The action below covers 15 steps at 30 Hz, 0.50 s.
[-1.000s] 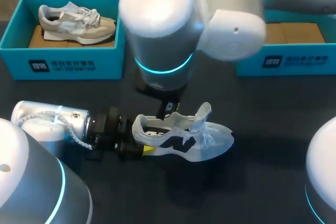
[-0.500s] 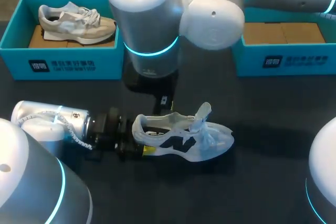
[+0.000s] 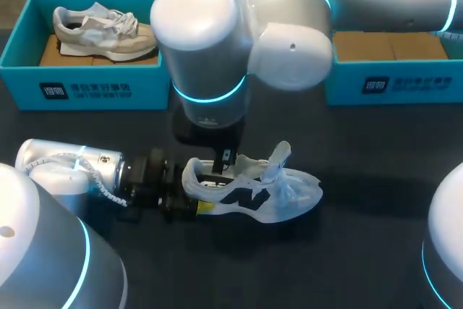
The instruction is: Take the shoe out of the shoebox, open the shoe tongue, remove and reinsert the insole, then place the shoe into the shoebox
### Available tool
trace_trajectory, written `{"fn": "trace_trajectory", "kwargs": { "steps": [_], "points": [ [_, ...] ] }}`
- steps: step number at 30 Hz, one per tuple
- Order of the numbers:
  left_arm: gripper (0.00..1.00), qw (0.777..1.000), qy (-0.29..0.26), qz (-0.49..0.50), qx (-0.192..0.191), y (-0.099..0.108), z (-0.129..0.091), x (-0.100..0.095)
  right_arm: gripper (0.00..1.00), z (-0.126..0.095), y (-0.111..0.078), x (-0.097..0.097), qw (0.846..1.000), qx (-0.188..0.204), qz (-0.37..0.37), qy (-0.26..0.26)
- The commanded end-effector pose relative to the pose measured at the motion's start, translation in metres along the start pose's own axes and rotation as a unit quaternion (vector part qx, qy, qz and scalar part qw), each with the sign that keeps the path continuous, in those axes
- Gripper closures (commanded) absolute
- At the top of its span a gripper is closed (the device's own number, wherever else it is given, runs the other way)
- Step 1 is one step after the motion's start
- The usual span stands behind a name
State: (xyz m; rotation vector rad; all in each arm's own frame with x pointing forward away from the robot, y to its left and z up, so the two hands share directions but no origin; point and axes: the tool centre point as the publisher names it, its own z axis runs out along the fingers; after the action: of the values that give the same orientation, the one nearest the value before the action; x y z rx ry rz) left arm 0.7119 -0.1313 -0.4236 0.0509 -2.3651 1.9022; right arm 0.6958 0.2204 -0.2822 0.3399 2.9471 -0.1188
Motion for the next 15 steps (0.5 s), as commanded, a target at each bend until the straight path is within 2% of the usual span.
{"fn": "trace_trajectory", "kwargs": {
  "steps": [1,15],
  "points": [
    [1.0,1.0,0.0,0.0,-0.001,0.002,0.0,-0.003,1.0,0.02,0.011,-0.005,1.0,0.003,-0.008,0.016],
    [1.0,1.0,0.0,0.0,-0.001,0.002,0.0,-0.003,1.0,0.054,0.018,-0.005,0.999,0.003,-0.032,0.027]
  ]
}}
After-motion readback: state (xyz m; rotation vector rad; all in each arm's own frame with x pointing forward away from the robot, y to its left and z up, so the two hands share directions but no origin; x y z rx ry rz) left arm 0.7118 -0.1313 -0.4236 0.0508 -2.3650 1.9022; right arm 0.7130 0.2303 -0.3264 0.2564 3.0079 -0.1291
